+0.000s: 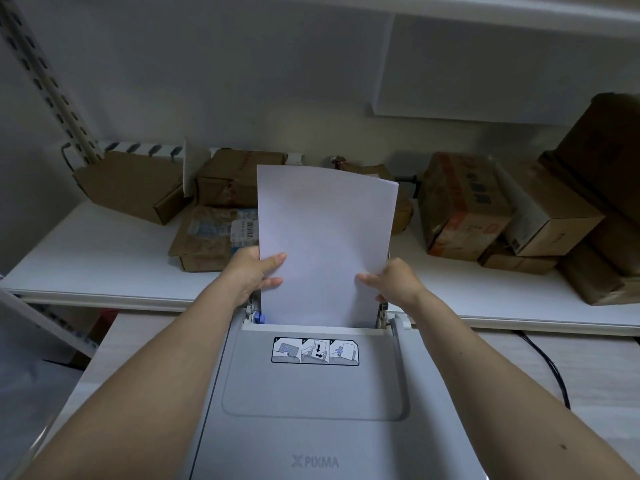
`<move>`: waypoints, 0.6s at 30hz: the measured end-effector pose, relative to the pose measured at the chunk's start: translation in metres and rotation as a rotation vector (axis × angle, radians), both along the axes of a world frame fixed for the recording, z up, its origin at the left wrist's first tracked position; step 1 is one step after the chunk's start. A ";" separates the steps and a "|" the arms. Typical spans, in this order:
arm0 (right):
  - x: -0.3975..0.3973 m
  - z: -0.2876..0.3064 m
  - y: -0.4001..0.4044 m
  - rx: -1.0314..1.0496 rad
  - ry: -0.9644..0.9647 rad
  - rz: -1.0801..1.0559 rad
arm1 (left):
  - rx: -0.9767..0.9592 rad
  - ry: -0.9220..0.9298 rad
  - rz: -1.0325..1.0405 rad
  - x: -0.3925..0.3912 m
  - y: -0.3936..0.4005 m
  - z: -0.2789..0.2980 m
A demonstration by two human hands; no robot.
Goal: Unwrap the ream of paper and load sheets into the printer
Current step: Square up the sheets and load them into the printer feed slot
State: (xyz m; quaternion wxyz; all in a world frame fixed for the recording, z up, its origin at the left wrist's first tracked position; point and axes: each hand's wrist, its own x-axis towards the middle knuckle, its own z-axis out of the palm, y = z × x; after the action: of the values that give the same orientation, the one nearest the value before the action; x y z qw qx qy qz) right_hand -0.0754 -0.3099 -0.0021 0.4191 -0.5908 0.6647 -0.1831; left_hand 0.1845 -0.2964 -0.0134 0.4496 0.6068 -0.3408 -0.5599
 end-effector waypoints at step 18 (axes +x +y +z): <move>-0.005 -0.025 0.012 -0.052 0.110 -0.045 | 0.148 -0.045 -0.013 -0.007 0.023 -0.046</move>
State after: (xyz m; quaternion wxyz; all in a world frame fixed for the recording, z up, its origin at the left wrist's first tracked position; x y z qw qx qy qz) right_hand -0.0799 -0.2978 -0.0268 0.3621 -0.5957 0.6948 -0.1769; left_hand 0.1777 -0.2734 -0.0590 0.3918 0.6488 -0.3124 -0.5727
